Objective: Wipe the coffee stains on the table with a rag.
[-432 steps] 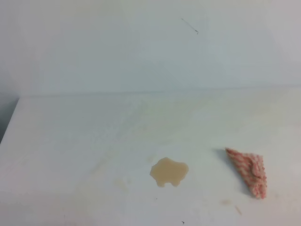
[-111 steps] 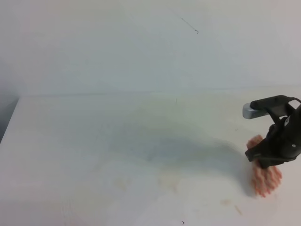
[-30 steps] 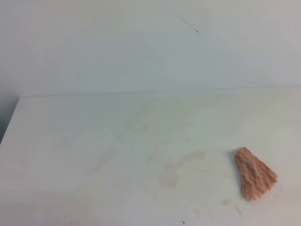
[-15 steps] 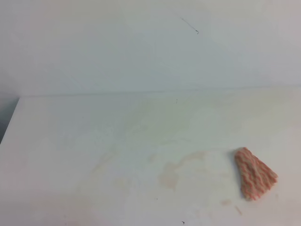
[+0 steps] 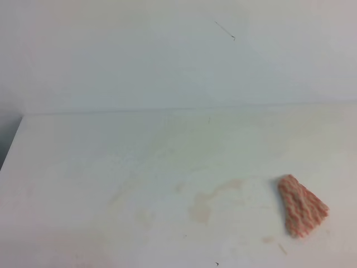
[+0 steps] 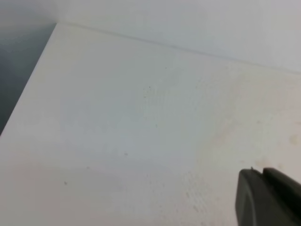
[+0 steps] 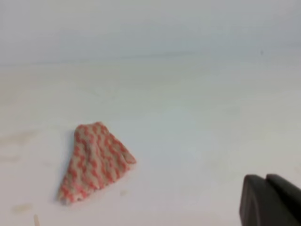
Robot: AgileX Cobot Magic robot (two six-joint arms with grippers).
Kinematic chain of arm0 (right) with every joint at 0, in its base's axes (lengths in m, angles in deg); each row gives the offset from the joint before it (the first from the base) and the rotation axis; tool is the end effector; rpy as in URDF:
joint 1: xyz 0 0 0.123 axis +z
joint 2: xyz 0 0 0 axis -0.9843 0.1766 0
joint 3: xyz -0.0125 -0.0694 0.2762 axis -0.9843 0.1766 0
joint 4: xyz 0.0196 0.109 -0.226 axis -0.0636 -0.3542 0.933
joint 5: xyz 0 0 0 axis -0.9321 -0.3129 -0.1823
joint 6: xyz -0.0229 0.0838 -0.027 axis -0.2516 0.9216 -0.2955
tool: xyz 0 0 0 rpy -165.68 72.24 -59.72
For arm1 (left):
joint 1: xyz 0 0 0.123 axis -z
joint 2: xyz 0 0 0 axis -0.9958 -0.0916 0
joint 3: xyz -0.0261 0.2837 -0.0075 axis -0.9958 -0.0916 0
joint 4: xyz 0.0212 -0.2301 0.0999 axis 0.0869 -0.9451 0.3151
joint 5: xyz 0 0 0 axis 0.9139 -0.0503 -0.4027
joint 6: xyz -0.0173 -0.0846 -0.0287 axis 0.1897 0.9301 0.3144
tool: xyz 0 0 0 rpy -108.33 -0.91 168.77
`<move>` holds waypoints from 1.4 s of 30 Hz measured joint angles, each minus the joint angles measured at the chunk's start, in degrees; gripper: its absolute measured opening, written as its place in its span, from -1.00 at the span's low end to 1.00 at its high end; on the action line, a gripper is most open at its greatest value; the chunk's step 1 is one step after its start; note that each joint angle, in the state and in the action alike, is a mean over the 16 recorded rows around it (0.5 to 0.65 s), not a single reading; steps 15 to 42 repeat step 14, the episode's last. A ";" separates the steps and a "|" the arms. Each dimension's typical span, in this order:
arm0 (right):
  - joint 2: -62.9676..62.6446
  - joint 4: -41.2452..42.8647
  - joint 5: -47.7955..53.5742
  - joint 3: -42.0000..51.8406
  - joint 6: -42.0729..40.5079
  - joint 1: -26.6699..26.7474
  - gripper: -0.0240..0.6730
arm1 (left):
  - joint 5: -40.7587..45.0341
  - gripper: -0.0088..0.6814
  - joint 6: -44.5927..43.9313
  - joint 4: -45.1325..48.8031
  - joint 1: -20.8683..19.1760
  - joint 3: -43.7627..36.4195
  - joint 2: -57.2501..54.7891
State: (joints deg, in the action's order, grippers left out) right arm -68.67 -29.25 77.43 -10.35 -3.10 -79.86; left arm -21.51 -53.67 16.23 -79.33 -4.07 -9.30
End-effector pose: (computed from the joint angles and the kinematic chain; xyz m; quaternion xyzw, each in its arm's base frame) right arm 0.0486 -0.0007 0.2026 0.0183 0.7835 0.0090 0.6211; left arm 0.0532 -0.0096 0.1841 -0.0885 0.7803 -0.1583 0.5985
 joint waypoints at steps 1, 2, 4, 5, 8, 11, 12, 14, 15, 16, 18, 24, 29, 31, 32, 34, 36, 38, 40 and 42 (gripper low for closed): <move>0.00 0.00 -0.60 0.64 0.03 0.00 -0.94 | 0.00 -0.98 0.00 0.00 0.00 0.00 0.00; 0.00 0.00 -1.17 1.27 0.05 0.00 -0.94 | 0.00 -0.98 0.00 0.00 0.00 0.00 0.00; 0.00 0.00 -2.13 2.43 0.10 0.00 -0.94 | 0.00 -0.98 0.00 0.00 0.00 0.00 0.00; 0.00 0.00 -2.52 2.94 0.13 0.00 -0.94 | 0.00 -0.98 0.00 0.00 0.00 0.00 0.00; 0.00 0.00 -3.38 4.02 0.21 0.00 -0.94 | 0.00 -0.98 0.00 0.00 0.00 0.00 0.00; 0.00 0.00 -4.10 4.51 0.28 0.00 -0.94 | 0.00 -0.98 0.00 0.00 0.00 0.00 0.00; 0.00 0.00 -4.30 4.55 0.29 0.00 -0.94 | 0.00 -0.98 0.00 0.00 0.00 0.00 0.00; 0.00 0.00 -4.73 4.56 0.30 0.00 -0.94 | 0.00 -0.98 0.00 0.00 0.00 0.00 0.00; 0.00 0.00 -4.73 4.56 0.30 0.00 -0.94 | 0.00 -0.98 0.00 0.00 0.00 0.00 0.00; 0.00 0.00 -4.73 4.56 0.30 0.00 -0.94 | 0.00 -0.98 0.00 0.00 0.00 0.00 0.00; 0.00 0.00 -4.73 4.56 0.30 0.00 -0.94 | 0.00 -0.98 0.00 0.00 0.00 0.00 0.00; 0.00 0.00 -4.73 4.56 0.30 0.00 -0.94 | 0.00 -0.98 0.00 0.00 0.00 0.00 0.00; 0.00 0.00 -4.73 4.56 0.30 0.00 -0.94 | 0.00 -0.98 0.00 0.00 0.00 0.00 0.00; 0.00 0.00 -4.73 4.56 0.30 0.00 -0.94 | 0.00 -0.98 0.00 0.00 0.00 0.00 0.00; 0.00 0.00 -4.73 4.56 0.30 0.00 -0.94 | 0.00 -0.98 0.00 0.00 0.00 0.00 0.00; 0.00 0.00 -4.73 4.56 0.30 0.00 -0.94 | 0.00 -0.98 0.00 0.00 0.00 0.00 0.00; 0.00 0.00 -4.73 4.56 0.30 0.00 -0.94 | 0.00 -0.98 0.00 0.00 0.00 0.00 0.00; 0.00 0.00 -4.73 4.56 0.30 0.00 -0.94 | 0.00 -0.98 0.00 0.00 0.00 0.00 0.00; 0.00 0.00 -4.73 4.56 0.30 0.00 -0.94 | 0.00 -0.98 0.00 0.00 0.00 0.00 0.00; 0.00 0.00 -4.73 4.56 0.30 0.00 -0.94 | 0.00 -0.98 0.00 0.00 0.00 0.00 0.00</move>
